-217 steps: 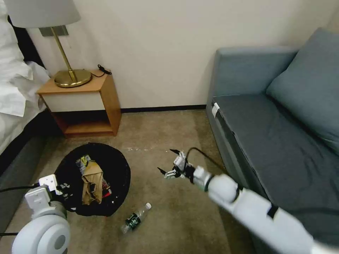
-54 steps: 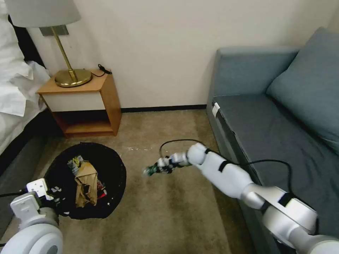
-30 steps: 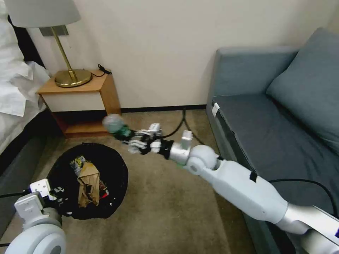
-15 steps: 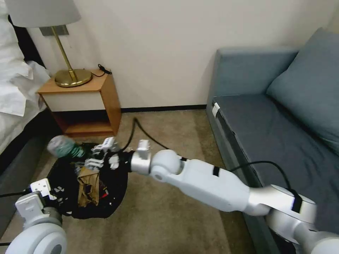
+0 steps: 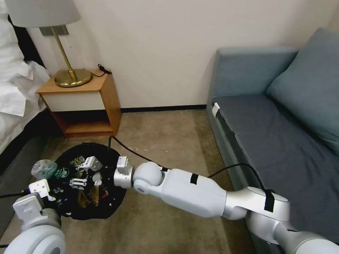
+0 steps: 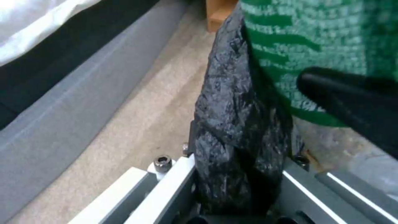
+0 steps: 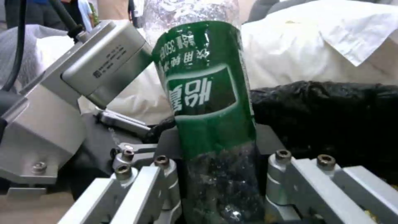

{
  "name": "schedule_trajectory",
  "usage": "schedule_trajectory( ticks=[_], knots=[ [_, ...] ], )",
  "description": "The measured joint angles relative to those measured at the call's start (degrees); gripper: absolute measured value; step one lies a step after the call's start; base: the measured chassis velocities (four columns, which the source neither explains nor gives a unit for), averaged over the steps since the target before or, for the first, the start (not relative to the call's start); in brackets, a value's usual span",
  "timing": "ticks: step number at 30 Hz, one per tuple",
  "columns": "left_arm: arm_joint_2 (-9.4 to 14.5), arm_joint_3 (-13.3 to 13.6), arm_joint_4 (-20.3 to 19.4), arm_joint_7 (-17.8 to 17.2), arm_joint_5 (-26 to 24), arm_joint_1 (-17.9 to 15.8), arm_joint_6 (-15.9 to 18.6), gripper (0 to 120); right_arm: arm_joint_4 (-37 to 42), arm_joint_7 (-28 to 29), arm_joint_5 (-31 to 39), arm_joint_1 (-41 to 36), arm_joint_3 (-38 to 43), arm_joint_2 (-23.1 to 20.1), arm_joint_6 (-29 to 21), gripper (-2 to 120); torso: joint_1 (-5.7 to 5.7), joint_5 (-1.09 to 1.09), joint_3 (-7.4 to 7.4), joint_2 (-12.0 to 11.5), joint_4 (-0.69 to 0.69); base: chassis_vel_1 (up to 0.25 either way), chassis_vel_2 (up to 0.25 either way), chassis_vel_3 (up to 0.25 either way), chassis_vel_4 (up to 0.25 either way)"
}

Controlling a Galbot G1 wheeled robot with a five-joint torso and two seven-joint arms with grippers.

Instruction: Pick up the trash bin, then pick up the garbage on the floor and place it into the trash bin.

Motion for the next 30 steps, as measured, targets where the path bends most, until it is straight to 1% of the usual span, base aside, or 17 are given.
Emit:
schedule_trajectory(
  ticks=[2,3,4,7,9,11,12,13,14,15,16,17,18,21,22,26,30],
  knots=[
    [-0.2,0.0,-0.1,0.0,0.1,0.0,0.0,1,-0.1,-0.1,-0.2,-0.3,-0.1,-0.1,0.5,28,0.00,0.00,0.00,0.0,0.00,0.000,0.000,0.000,0.000],
    [-0.2,0.0,-0.2,0.0,0.1,0.0,0.0,1,0.0,-0.3,-0.3,-0.3,-0.2,-0.3,0.5,32,0.00,0.00,0.00,0.0,0.00,0.000,0.000,0.000,0.000],
    [-0.2,0.0,-0.2,0.0,0.1,0.0,0.0,1,0.0,-0.3,-0.3,-0.3,-0.2,-0.3,0.5,32,0.00,0.00,0.00,0.0,0.00,0.000,0.000,0.000,0.000],
    [-0.2,0.0,-0.4,0.1,0.1,0.1,0.0,1,0.6,-0.3,-0.4,-0.3,-0.2,-1.2,0.6,45,0.00,0.00,0.00,0.0,-0.01,0.000,0.000,0.000,0.000],
    [-0.2,0.0,-0.4,0.1,0.1,0.1,0.0,1,0.7,-0.3,-0.4,-0.2,-0.2,-1.6,0.6,47,0.00,0.00,0.00,0.0,-0.01,0.000,0.000,0.000,0.000],
    [-0.2,0.0,-0.4,0.1,0.2,0.0,0.0,1,0.7,-0.4,-0.4,-0.1,0.0,-2.3,0.6,59,0.00,0.00,0.00,0.0,-0.01,0.000,0.000,0.000,0.000],
    [-0.2,0.0,-0.4,0.1,0.2,0.0,0.0,1,0.7,-0.4,-0.4,-0.1,0.0,-2.3,0.6,59,0.00,0.00,0.00,0.0,-0.01,0.000,0.000,0.000,0.000],
    [-0.2,0.0,-0.4,0.1,0.2,-0.1,0.0,1,1.0,-0.8,-0.5,0.2,0.0,-3.1,0.6,68,0.00,0.01,0.00,0.0,-0.01,0.000,0.000,0.000,0.000],
    [-0.2,0.0,-0.4,0.1,0.2,-0.1,0.0,1,1.0,-0.8,-0.5,0.2,0.0,-3.1,0.6,68,0.00,0.01,0.00,0.0,-0.01,0.000,0.000,0.000,0.000],
    [-0.1,0.1,-0.4,0.1,0.2,-0.1,0.0,1,1.1,-0.8,-0.5,0.4,0.0,-3.4,0.5,72,0.00,0.01,0.00,0.0,-0.01,0.000,0.000,0.000,0.000],
    [-0.1,0.1,-0.4,0.1,0.2,-0.1,0.0,1,1.1,-0.9,-0.5,0.5,0.1,-3.7,0.5,79,0.00,0.01,0.00,0.0,-0.01,0.000,0.000,0.000,0.000],
    [0.0,0.1,-0.4,0.1,0.1,-0.2,0.1,1,1.2,-0.9,-0.5,0.6,0.1,-4.0,0.5,82,0.00,0.01,0.00,0.0,-0.01,0.000,0.000,0.000,0.000],
    [0.0,0.1,-0.4,0.1,0.1,-0.2,0.1,1,1.2,-0.9,-0.5,0.6,0.1,-4.0,0.5,82,0.00,0.01,0.00,0.0,-0.01,0.000,0.000,0.000,0.000],
    [0.0,0.1,-0.4,0.1,0.1,-0.2,0.1,1,1.3,-0.9,-0.5,0.9,0.2,-4.5,0.6,95,0.00,0.01,0.00,0.0,-0.01,0.000,0.000,0.000,0.000],
    [0.0,0.1,-0.4,0.1,0.1,-0.3,0.1,1,1.4,-0.9,-0.5,1.0,0.3,-4.7,0.6,97,0.00,0.01,0.00,0.0,-0.01,0.000,0.000,0.000,0.000],
    [0.1,0.1,-0.3,0.2,0.0,-0.3,0.1,1,2.2,-1.0,-0.4,1.1,1.3,-5.5,0.9,100,0.00,0.01,0.00,0.0,-0.01,0.000,0.000,0.000,0.000],
    [0.4,0.1,0.3,0.1,-0.3,-0.4,0.1,1,4.7,-0.4,0.5,0.8,3.3,-7.0,0.8,100,0.00,0.01,0.00,0.0,0.00,0.000,0.000,0.000,0.000]
  ],
)
